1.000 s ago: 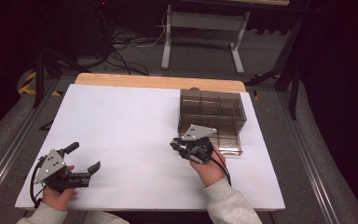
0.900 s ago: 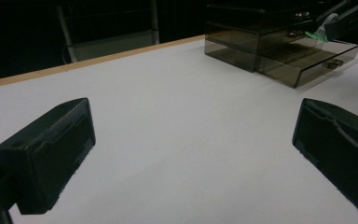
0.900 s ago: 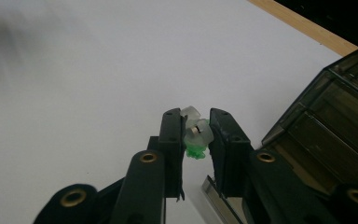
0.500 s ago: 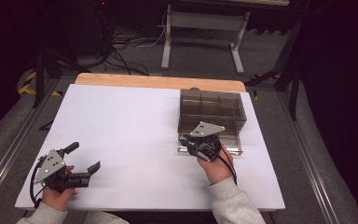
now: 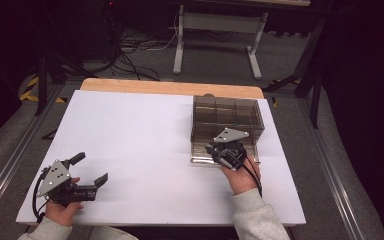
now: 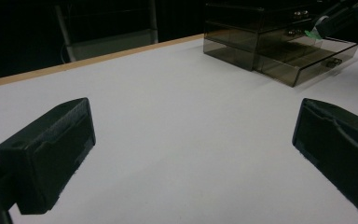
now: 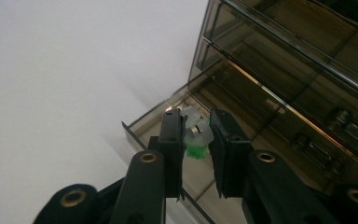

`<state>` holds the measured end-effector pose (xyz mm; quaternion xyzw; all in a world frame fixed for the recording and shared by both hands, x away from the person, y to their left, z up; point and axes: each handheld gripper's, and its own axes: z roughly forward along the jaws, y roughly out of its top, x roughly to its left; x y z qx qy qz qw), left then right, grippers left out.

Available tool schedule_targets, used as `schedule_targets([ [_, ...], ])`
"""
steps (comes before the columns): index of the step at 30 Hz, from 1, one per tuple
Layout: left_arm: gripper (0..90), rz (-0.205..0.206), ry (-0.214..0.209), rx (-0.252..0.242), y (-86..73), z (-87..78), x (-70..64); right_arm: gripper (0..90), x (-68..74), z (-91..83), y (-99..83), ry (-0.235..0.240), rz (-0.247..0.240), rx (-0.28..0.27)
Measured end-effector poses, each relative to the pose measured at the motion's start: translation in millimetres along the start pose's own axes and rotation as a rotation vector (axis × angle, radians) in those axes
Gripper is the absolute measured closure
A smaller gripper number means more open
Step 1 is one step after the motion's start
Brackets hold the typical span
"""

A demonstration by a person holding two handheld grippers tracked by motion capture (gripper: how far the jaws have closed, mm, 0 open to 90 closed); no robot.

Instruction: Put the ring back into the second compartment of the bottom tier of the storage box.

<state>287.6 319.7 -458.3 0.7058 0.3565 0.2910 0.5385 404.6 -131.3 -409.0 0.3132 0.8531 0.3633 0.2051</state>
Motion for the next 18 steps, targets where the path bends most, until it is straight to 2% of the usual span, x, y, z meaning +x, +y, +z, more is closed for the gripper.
schedule_targets([
  [9,0.3,0.001,-0.001,0.001,0.0,0.0,0.3,75.5,-14.2,0.8,-7.1,-0.035,0.049,0.047],
  [18,0.3,0.0,0.0,0.006,0.0,0.3,-0.3,75.6,-23.0,4.2,-13.2,-0.07,0.07,0.098],
])
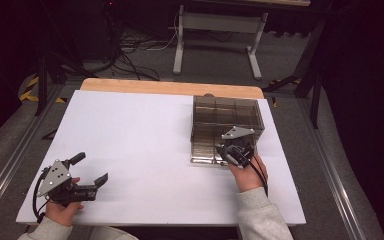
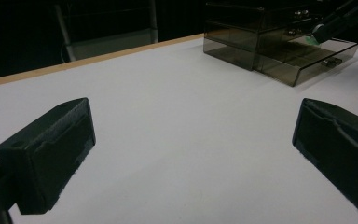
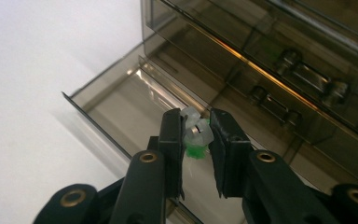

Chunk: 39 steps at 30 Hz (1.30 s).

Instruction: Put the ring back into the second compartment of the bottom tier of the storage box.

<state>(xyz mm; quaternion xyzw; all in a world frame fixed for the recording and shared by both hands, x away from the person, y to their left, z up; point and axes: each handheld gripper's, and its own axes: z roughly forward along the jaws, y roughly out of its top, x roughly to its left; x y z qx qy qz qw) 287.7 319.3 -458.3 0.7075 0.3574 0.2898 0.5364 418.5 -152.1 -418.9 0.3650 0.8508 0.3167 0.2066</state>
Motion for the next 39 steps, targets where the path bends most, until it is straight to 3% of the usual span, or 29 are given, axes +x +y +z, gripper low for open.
schedule_targets([
  [7,0.3,-0.001,-0.001,-0.002,-0.1,0.1,0.1,75.5,-5.0,4.5,-3.6,-0.035,0.018,0.044],
  [16,0.3,-0.002,-0.002,-0.003,-0.2,0.0,0.4,75.5,-11.1,7.2,-7.5,-0.039,0.042,0.071],
  [39,0.3,-0.005,0.006,-0.001,-0.7,-1.2,-0.1,75.4,-16.5,26.5,-12.6,-0.047,0.05,0.134],
])
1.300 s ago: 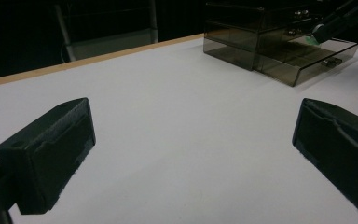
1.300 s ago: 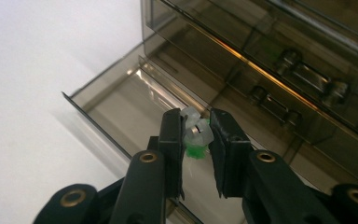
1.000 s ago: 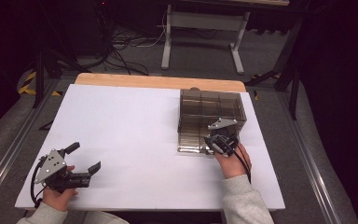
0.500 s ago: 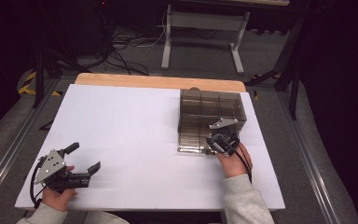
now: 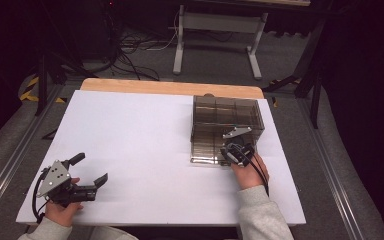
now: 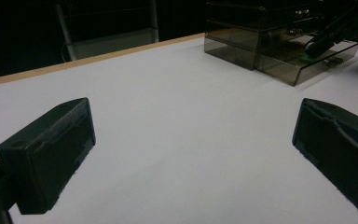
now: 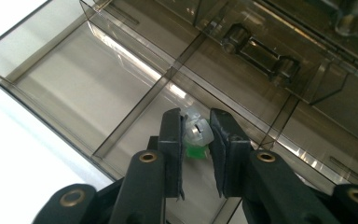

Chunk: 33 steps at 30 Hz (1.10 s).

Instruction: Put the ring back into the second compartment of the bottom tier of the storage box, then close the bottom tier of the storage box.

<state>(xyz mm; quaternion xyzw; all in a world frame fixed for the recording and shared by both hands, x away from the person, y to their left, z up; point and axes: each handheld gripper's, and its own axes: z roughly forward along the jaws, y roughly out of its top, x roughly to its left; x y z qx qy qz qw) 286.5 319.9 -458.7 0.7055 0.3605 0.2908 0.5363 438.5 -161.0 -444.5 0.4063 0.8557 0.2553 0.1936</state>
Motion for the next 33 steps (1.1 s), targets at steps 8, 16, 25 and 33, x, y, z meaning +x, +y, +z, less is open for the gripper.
schedule_targets([
  [8,0.3,-0.001,0.001,0.0,0.1,-1.0,0.5,71.7,-2.8,3.1,-1.1,0.0,0.011,0.012],
  [16,0.3,0.001,-0.007,-0.003,0.3,1.1,0.7,70.8,-3.4,-8.8,-1.5,0.009,0.015,-0.041],
  [25,0.3,0.005,-0.006,-0.003,0.2,0.3,-0.3,89.4,-0.3,-32.3,1.7,0.079,-0.014,-0.127],
  [33,0.3,0.006,-0.005,-0.002,0.4,0.6,-0.7,90.0,7.9,-44.0,3.0,0.145,-0.118,-0.133],
])
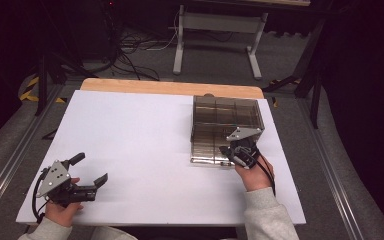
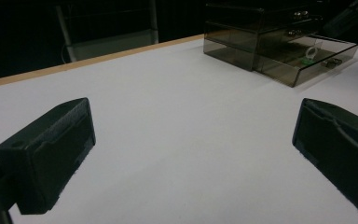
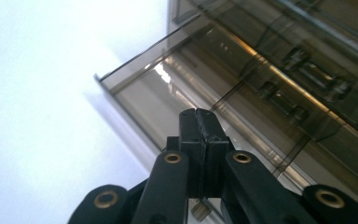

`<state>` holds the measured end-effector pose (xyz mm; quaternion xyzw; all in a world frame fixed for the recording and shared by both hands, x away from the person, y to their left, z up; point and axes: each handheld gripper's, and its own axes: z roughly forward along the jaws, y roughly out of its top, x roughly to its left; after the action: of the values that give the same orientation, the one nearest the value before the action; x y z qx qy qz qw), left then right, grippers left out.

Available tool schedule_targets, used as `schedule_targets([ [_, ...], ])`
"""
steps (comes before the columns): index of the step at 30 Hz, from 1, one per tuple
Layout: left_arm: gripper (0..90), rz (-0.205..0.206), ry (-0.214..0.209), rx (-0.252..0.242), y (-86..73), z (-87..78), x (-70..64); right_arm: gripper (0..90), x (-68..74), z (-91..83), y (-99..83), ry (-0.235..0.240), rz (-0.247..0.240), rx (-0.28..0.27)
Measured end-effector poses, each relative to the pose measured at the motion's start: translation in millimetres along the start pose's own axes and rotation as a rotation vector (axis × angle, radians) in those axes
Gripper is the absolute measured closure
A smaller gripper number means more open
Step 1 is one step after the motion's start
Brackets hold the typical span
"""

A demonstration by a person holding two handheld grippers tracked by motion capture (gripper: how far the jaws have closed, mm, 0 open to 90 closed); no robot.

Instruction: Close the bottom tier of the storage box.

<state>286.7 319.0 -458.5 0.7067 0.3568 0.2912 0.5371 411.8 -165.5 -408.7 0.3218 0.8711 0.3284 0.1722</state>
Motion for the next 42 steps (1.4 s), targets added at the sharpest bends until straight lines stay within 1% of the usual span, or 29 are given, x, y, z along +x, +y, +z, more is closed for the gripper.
schedule_targets([
  [2,0.3,0.001,0.0,0.001,0.1,0.0,-0.1,90.0,1.0,-1.9,-1.2,0.016,-0.03,0.011],
  [6,0.3,0.001,-0.001,0.001,0.0,0.1,-0.2,90.0,0.6,-4.7,-4.0,0.052,-0.05,0.021],
  [10,0.3,0.001,-0.002,0.004,0.0,0.9,-0.2,90.0,0.2,-5.6,-6.5,0.062,-0.062,0.035],
  [15,0.3,-0.002,-0.002,0.004,0.2,0.7,-0.2,90.0,-0.5,-6.2,-8.5,0.074,-0.071,0.043],
  [18,0.3,0.0,-0.004,0.003,0.1,0.9,-0.2,90.0,-0.6,-6.4,-9.8,0.073,-0.076,0.052],
  [21,0.3,-0.002,-0.002,0.004,0.1,0.7,-0.2,90.0,-1.4,-5.7,-11.8,0.083,-0.072,0.074],
  [26,0.3,0.003,-0.005,0.004,0.1,1.0,-0.1,90.0,-1.7,-6.1,-15.5,0.099,-0.085,0.102],
  [29,0.3,-0.001,-0.004,0.006,0.2,0.7,0.0,90.0,-2.3,-6.6,-17.3,0.107,-0.081,0.11],
  [33,0.3,-0.001,-0.004,0.004,0.2,0.8,-0.2,90.0,-2.0,-5.5,-20.4,0.11,-0.092,0.136],
  [35,0.3,-0.002,-0.003,0.005,0.2,0.7,0.0,90.0,-2.4,-4.4,-21.7,0.11,-0.093,0.151],
  [37,0.3,-0.002,-0.004,0.005,0.2,0.7,0.0,90.0,-2.8,-3.2,-22.9,0.119,-0.095,0.168],
  [42,0.3,-0.001,-0.004,0.005,0.3,0.7,0.0,90.0,-3.9,0.7,-25.5,0.118,-0.093,0.207],
])
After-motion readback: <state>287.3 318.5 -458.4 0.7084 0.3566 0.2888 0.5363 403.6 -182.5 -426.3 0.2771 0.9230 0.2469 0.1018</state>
